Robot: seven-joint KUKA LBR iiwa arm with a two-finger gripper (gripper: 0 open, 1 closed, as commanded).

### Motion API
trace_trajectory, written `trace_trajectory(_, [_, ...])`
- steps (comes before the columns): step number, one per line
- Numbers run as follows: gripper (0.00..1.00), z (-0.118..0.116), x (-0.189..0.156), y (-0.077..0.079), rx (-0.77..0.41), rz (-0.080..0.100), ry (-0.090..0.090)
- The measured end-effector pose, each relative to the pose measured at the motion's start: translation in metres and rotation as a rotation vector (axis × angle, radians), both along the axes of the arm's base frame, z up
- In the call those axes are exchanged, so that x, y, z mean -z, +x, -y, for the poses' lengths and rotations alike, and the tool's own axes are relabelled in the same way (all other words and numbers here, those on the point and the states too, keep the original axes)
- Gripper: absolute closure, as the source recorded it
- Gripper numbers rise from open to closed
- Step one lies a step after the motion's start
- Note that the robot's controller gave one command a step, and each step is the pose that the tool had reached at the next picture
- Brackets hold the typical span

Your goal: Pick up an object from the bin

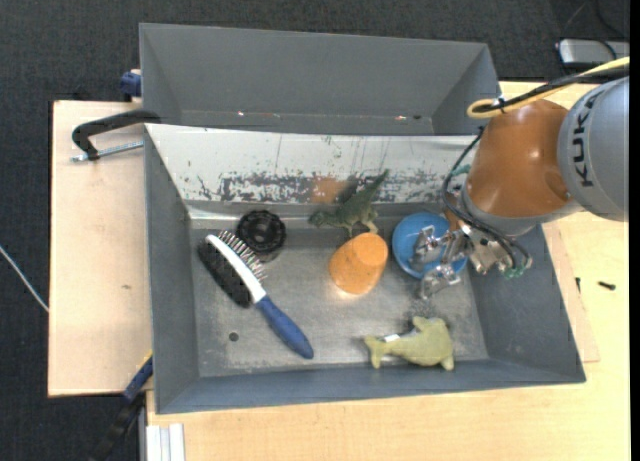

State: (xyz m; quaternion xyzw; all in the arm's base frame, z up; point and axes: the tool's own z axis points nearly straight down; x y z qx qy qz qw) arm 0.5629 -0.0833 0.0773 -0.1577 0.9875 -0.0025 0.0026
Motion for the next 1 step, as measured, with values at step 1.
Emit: trace_trajectory(1, [1.0,-0.0216,-0.179,0.0151,-0.274,0.008,0.002])
